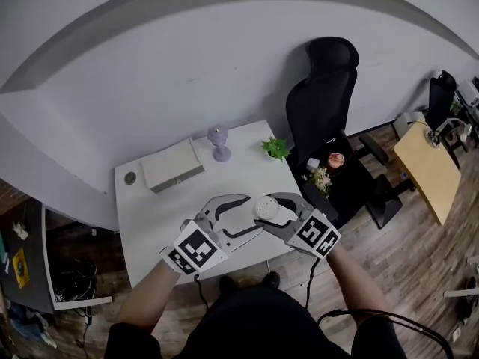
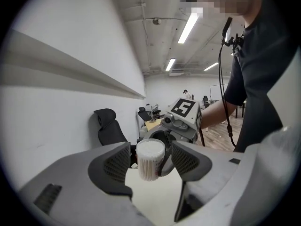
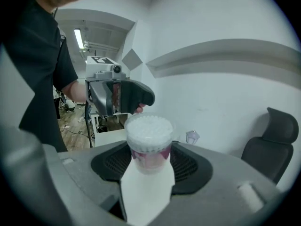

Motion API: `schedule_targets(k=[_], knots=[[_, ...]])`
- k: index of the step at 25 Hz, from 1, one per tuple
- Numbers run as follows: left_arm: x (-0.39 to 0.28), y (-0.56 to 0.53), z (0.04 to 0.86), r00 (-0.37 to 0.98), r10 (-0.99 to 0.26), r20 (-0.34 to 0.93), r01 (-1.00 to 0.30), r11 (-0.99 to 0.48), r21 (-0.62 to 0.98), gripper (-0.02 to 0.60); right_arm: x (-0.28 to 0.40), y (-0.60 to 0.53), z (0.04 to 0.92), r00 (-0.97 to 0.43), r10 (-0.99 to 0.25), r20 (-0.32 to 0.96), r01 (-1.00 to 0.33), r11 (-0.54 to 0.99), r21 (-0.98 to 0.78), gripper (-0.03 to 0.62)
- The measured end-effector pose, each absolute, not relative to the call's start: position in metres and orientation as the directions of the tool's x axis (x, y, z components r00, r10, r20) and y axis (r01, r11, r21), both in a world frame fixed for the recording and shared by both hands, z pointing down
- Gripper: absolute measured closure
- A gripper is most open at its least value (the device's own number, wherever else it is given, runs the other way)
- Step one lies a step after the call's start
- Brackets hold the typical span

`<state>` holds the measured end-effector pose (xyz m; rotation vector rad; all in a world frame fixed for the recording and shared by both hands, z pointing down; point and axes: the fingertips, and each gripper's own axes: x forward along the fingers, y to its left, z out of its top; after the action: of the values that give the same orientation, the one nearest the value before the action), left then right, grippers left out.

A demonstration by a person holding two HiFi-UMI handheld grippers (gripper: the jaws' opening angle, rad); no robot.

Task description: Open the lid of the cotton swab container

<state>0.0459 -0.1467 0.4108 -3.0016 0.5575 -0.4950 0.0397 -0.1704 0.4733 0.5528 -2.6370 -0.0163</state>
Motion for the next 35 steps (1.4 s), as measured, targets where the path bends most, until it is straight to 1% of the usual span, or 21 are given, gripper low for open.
schedule_targets(k=[3,8,13,19,20,22,29,35], knots=[[0.052,-0.147,0.407,0.883,-0.341,0.323,-0.314,-0.940,-0.133,0.307,0.037,-0.167,0.467,-0.816,-0.392,0.424,-0.372,0.919,0.134,0.339],[0.056,-0.149,0.409,0.874,-0.338,0.348,-0.306,-0.941,-0.145,0.291,0.033,-0.166,0.464,-0.800,-0.422,0.427,-0.382,0.906,0.182,0.339],[0.057,-0.153,0.417,0.867,-0.334,0.369,-0.305,-0.943,-0.136,0.291,0.028,-0.167,0.469,-0.802,-0.409,0.435,-0.374,0.912,0.168,0.339],[0.055,-0.151,0.439,0.844,-0.313,0.436,-0.292,-0.949,-0.117,0.291,0.022,-0.165,0.477,-0.805,-0.386,0.451,-0.353,0.922,0.158,0.339],[0.054,-0.151,0.441,0.840,-0.312,0.444,-0.294,-0.949,-0.110,0.293,0.022,-0.165,0.478,-0.803,-0.383,0.456,-0.349,0.923,0.160,0.339],[0.052,-0.152,0.444,0.840,-0.314,0.442,-0.303,-0.948,-0.098,0.333,0.023,-0.163,0.482,-0.798,-0.379,0.468,-0.343,0.925,0.165,0.339],[0.051,-0.147,0.444,0.863,-0.279,0.421,-0.294,-0.955,-0.029,0.339,0.020,-0.155,0.487,-0.806,-0.355,0.473,-0.319,0.935,0.158,0.339],[0.050,-0.144,0.437,0.916,-0.218,0.336,-0.292,-0.938,0.186,0.342,0.020,-0.152,0.491,-0.810,-0.356,0.466,-0.318,0.934,0.159,0.344]])
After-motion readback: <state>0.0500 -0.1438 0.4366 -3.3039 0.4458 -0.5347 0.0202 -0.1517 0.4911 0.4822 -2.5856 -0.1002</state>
